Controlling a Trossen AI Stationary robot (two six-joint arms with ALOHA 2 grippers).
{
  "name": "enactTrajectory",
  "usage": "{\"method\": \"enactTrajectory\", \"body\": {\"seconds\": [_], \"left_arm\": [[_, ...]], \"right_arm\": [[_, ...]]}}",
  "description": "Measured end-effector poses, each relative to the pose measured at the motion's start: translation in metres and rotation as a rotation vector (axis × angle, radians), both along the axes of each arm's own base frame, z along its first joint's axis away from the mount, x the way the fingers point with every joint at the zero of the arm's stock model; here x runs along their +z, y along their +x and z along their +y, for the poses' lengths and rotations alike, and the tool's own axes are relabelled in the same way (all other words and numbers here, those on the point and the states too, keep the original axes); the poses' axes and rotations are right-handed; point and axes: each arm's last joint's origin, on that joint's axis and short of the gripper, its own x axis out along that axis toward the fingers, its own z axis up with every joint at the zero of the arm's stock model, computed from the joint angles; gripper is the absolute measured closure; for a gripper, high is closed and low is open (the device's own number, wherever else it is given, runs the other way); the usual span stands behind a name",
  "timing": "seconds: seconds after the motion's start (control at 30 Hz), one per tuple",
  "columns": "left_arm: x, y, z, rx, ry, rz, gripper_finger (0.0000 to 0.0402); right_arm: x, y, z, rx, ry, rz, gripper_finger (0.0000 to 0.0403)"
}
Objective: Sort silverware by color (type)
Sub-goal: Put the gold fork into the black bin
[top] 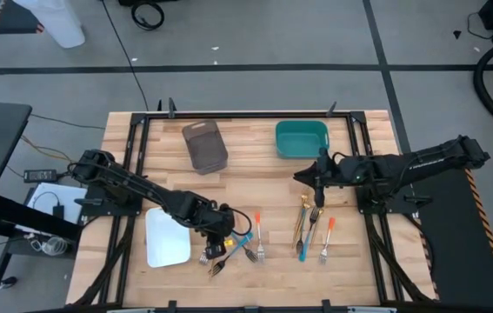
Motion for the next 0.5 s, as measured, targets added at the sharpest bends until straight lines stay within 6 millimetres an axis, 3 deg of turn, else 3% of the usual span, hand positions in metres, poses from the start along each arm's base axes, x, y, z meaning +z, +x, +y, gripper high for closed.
{"method": "enactTrajectory", "body": {"seconds": [0.23, 0.5], "left_arm": [[-0.001, -0.005, -0.006, 0.112, -0.045, 0.047, 0.0230], [-0.003, -0.015, -0.017, 0.247, -0.039, 0.103, 0.0230]], "right_arm": [[0.011, -0.001, -0.002, -0.026, -0.106, -0.086, 0.0347], [0.040, -0.008, -0.010, -0.093, -0.268, -0.295, 0.0347]]}}
